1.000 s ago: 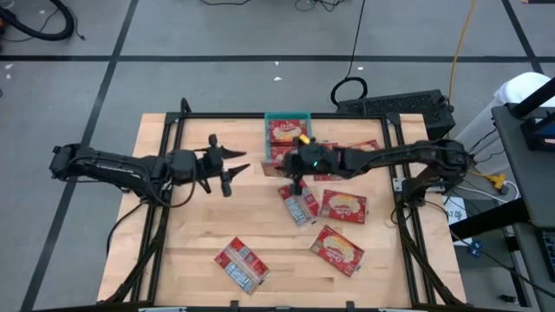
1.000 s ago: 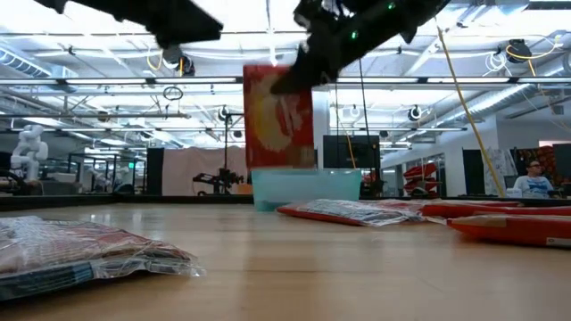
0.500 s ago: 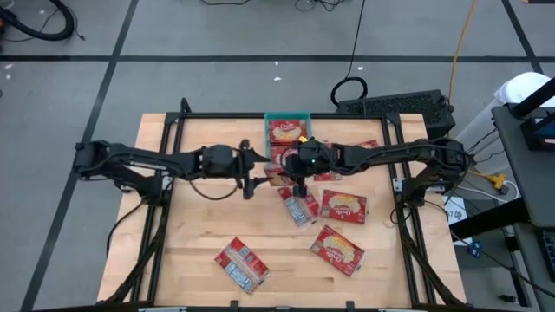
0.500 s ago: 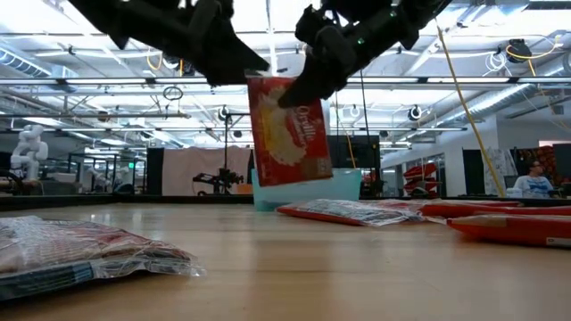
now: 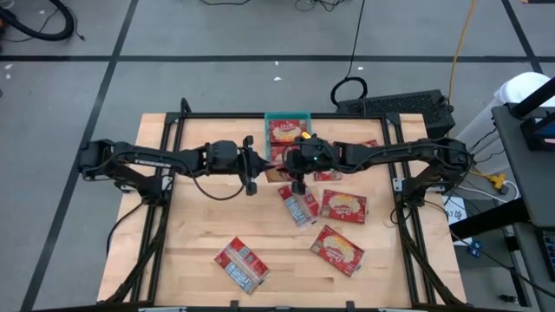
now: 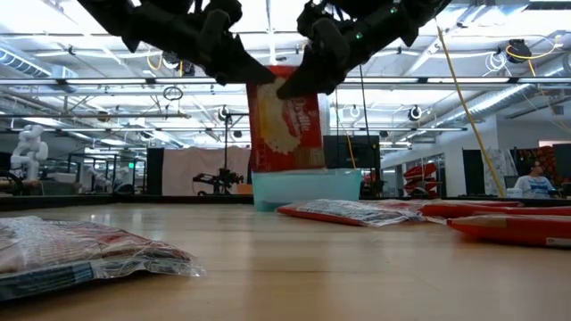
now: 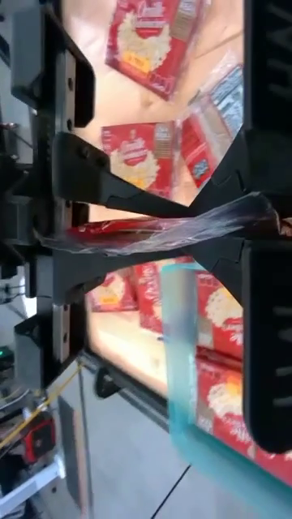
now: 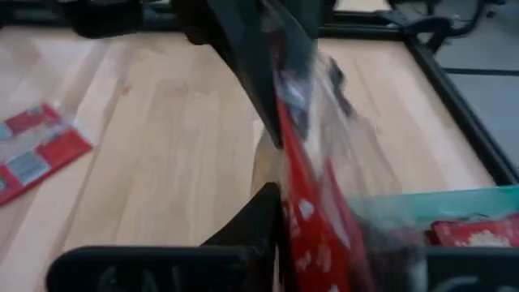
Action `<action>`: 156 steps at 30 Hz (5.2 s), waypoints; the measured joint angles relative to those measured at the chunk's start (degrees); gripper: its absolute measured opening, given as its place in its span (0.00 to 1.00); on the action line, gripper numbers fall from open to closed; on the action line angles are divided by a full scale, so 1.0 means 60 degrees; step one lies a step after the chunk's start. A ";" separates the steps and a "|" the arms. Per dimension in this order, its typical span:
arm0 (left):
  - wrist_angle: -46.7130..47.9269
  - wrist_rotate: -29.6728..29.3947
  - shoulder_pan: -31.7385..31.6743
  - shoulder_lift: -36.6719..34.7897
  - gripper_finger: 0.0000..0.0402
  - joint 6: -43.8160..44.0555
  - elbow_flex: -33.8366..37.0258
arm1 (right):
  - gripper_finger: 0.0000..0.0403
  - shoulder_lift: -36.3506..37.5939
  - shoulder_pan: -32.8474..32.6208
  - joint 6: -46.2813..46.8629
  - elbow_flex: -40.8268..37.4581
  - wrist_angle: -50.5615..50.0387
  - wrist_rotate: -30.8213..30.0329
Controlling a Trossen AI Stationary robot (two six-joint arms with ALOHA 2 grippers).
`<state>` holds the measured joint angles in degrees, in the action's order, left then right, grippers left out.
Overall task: Sort popcorn bags into baskets
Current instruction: Put the red popcorn bag into the blue bin
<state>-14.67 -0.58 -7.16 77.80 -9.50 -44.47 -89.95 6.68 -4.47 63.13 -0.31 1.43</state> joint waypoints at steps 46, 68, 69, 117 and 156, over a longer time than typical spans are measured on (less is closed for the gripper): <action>-0.8513 0.1909 -0.0878 -0.1957 0.00 0.0279 0.3439 | 0.30 0.0204 0.0441 0.0390 -0.3869 1.0700 0.1053; -0.4455 0.0633 -0.2217 -0.4130 0.41 0.1495 0.3439 | 0.03 0.2131 0.1732 0.0893 -0.3861 0.6300 0.0988; -0.4241 0.0619 -0.2317 -0.4294 0.43 0.1628 0.3418 | 0.03 0.2318 0.1810 0.0957 -0.3861 0.5772 0.0995; 0.3828 0.3340 -0.2983 0.1035 0.39 -0.1235 -0.2787 | 0.02 0.3023 0.2524 0.0297 -0.3861 0.2172 0.2004; 0.0843 0.4630 -0.3836 0.2952 0.06 0.1418 -0.1596 | 0.31 0.5136 0.1862 0.0609 -0.3854 0.0945 -0.0764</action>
<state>-9.61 27.20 -30.17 95.51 -0.99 -54.04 -59.13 17.85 -0.82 40.01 5.36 -3.16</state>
